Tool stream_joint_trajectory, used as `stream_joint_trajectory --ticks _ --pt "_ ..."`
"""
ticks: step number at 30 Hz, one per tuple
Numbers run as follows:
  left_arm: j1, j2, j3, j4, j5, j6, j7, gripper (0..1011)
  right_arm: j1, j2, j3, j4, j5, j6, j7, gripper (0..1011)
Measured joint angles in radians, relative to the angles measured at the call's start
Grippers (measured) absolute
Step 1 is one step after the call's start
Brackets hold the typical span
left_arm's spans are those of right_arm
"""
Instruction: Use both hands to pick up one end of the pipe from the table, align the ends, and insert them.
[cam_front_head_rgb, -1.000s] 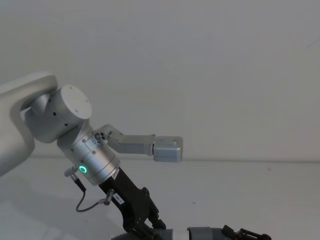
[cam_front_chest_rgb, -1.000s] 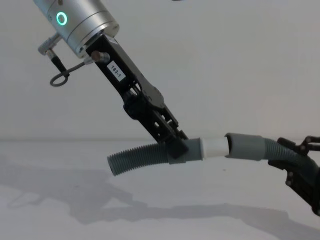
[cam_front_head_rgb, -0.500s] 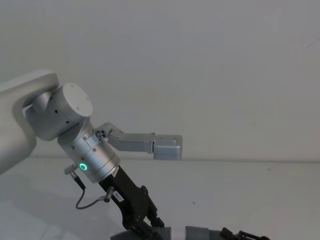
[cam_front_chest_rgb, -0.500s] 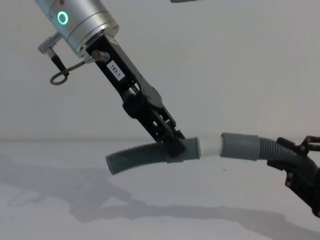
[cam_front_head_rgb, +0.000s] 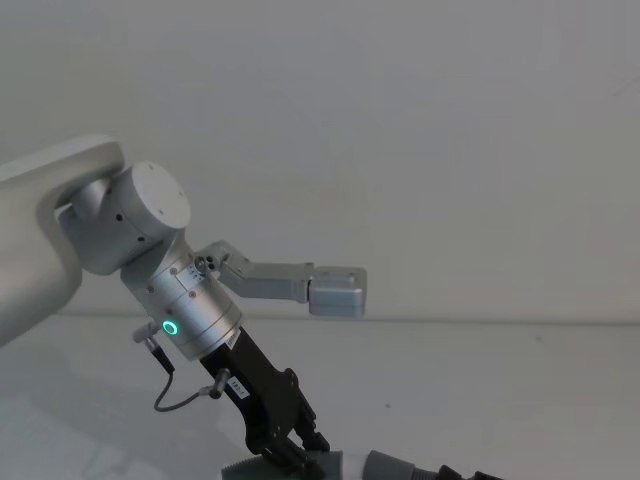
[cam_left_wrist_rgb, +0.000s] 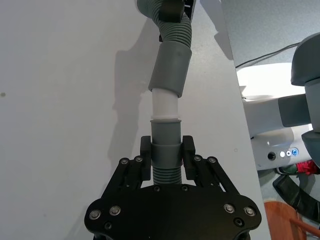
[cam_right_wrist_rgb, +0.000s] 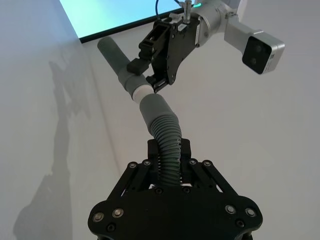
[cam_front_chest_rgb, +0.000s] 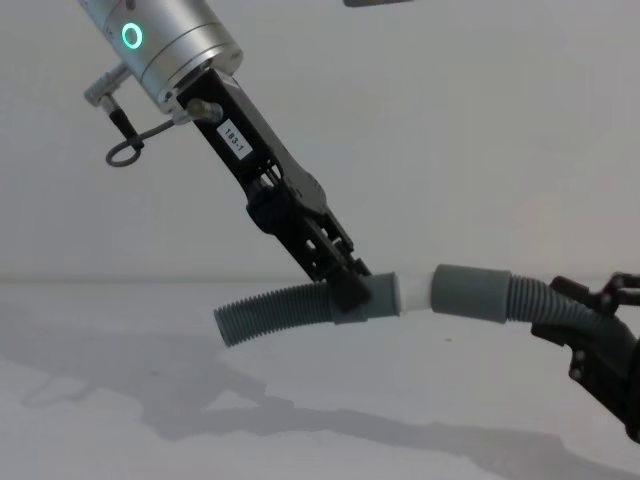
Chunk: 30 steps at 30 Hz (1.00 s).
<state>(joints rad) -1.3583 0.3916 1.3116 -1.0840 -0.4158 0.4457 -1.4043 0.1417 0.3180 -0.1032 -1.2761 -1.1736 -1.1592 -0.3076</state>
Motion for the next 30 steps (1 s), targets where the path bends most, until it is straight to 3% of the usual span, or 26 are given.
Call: stream_joint_trajectory --ticks 17,30 --pt "-0.003 -0.013 0.009 0.017 -0.016 -0.051 -0.027 332 -0.002 0.016 -0.015 -0.007 0.001 -0.008 -0.011 212" --pt "-0.006 -0.004 0.022 -0.008 -0.027 -0.047 -0.032 332 0.004 0.029 -0.026 0.002 -0.007 -0.011 -0.025 212"
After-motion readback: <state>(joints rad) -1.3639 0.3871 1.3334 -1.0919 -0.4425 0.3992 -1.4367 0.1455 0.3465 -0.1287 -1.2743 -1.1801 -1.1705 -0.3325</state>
